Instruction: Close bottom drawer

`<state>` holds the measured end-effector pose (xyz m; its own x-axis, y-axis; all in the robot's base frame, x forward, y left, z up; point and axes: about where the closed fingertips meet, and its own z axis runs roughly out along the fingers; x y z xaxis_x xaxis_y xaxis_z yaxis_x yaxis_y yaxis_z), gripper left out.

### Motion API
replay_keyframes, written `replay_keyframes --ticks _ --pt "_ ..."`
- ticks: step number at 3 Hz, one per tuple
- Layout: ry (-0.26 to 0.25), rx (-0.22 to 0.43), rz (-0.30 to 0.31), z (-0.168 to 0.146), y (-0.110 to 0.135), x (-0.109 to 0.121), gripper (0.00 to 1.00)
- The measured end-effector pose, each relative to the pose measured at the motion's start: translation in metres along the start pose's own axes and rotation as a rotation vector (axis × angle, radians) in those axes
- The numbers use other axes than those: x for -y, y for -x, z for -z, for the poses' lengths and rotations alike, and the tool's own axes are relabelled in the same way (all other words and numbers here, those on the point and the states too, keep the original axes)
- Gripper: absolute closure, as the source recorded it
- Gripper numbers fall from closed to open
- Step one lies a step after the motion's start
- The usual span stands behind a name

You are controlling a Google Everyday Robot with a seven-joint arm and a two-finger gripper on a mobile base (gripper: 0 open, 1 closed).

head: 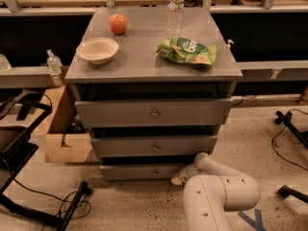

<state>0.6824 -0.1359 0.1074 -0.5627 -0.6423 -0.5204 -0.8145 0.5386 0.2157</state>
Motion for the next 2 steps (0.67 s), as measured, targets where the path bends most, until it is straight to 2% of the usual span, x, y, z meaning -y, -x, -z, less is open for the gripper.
replay_keyframes --ticks 2 --pt "-0.002 0.003 0.003 0.0012 0.0034 0.0032 1.0"
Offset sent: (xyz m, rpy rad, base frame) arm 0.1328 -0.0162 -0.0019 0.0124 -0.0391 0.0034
